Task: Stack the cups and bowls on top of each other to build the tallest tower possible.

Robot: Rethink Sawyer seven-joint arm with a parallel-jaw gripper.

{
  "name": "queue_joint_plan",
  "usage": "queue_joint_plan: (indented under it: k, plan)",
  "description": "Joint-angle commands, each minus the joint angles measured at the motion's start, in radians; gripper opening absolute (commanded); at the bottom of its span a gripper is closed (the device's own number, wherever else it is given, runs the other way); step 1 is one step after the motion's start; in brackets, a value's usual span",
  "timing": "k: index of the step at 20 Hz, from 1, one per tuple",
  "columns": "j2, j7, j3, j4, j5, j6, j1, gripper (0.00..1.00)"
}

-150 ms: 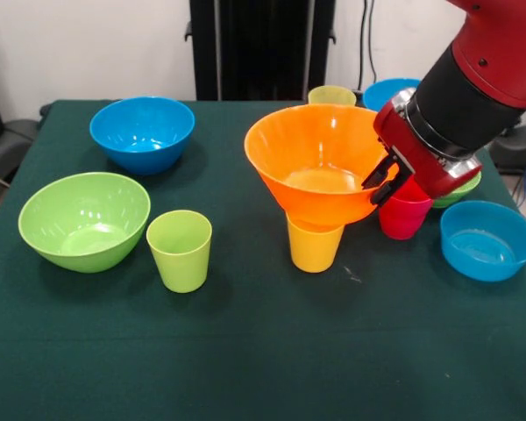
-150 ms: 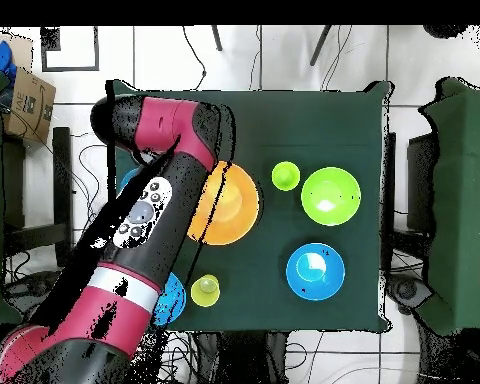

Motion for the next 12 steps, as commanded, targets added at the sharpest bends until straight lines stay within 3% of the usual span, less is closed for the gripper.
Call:
queue_joint_plan:
  k: [1,12]
  plan:
    - [-0.046,-0.143,0.157,0.045,-0.096,0.016,-0.045,0.0]
    - [-0.073,-0.141,0.188,0.069,-0.146,-0.002,-0.064,0.0]
